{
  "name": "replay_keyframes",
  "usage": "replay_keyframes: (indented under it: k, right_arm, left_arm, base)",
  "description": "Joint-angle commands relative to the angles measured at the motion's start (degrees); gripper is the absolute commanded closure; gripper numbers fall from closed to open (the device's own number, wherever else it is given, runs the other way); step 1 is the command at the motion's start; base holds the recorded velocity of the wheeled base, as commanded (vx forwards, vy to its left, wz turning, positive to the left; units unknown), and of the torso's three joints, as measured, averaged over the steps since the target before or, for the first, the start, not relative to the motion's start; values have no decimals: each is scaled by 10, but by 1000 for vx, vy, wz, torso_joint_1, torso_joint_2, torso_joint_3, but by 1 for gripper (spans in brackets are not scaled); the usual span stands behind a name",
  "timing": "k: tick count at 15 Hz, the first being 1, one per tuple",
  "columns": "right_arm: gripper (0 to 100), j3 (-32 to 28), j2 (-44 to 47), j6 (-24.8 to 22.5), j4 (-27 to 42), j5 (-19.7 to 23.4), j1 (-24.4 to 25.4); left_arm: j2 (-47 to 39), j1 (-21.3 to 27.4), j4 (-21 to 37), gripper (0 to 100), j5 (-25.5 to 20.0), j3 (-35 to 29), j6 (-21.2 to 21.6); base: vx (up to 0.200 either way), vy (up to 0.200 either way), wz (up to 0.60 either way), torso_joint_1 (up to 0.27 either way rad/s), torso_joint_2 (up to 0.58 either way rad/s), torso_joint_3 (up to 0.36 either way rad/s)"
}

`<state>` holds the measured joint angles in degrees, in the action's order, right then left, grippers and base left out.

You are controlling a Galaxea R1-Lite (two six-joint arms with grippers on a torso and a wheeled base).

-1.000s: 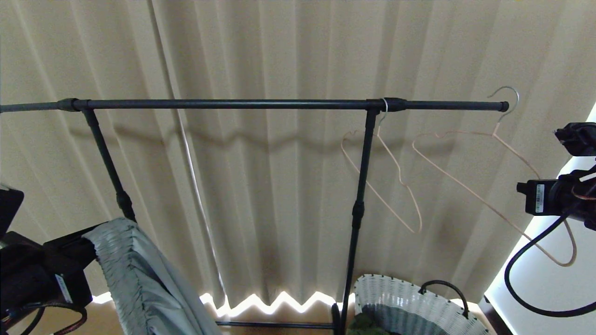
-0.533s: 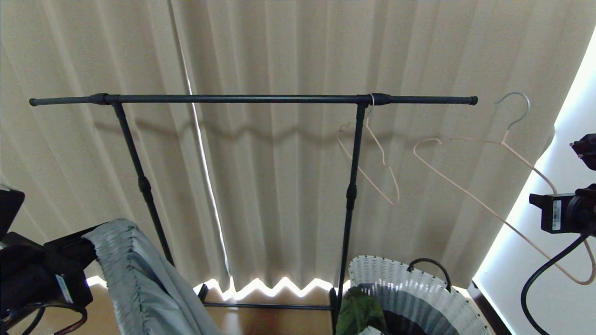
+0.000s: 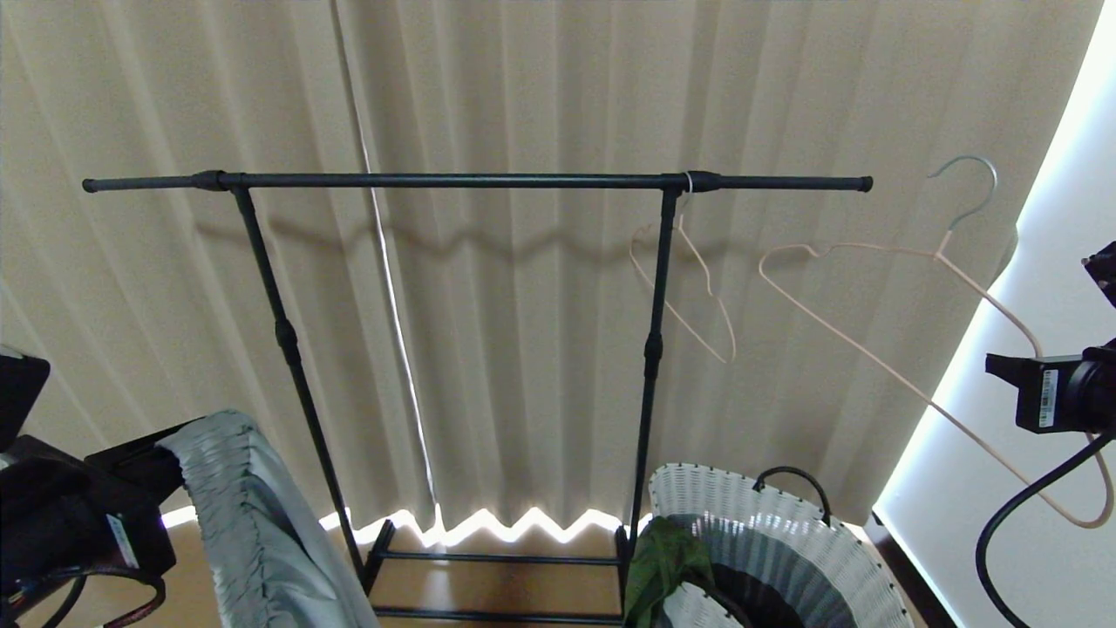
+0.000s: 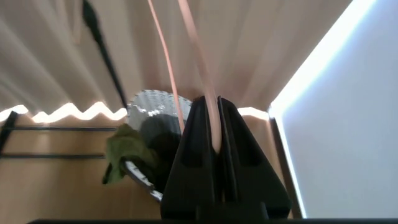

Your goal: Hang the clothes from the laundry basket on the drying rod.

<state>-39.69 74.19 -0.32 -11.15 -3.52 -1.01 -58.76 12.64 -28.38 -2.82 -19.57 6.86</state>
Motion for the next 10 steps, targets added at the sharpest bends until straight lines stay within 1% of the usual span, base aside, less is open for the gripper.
replay_keyframes:
  k: [1,2,4,6,7,10]
  right_arm:
    - [100,1,-14,0,0,16,0]
    - [100,1,-20,0,0,25,0]
    - [100,1,-23,0,0,27,3]
    - [100,1,-24,0,0,27,13]
    - [100,1,-24,1,0,27,25]
    - [100,1,-26,1,0,26,36]
  left_arm:
    - [-1,0,0,100,0,0,0]
    - [-1,0,0,100,0,-1,0]
    - [0,-1,0,100,0,0,1]
    - [0,0,0,100,0,0,1]
    - [0,-1,0,100,0,0,1]
    - [0,-1,0,100,0,0,2]
  base:
    - [0,0,0,0,0,0]
    - [0,0,0,0,0,0]
    - [0,200,0,5,-5,2]
    - [0,200,0,-2,2,7]
    - [0,200,0,7,2,2]
    - [0,200,0,6,4,1]
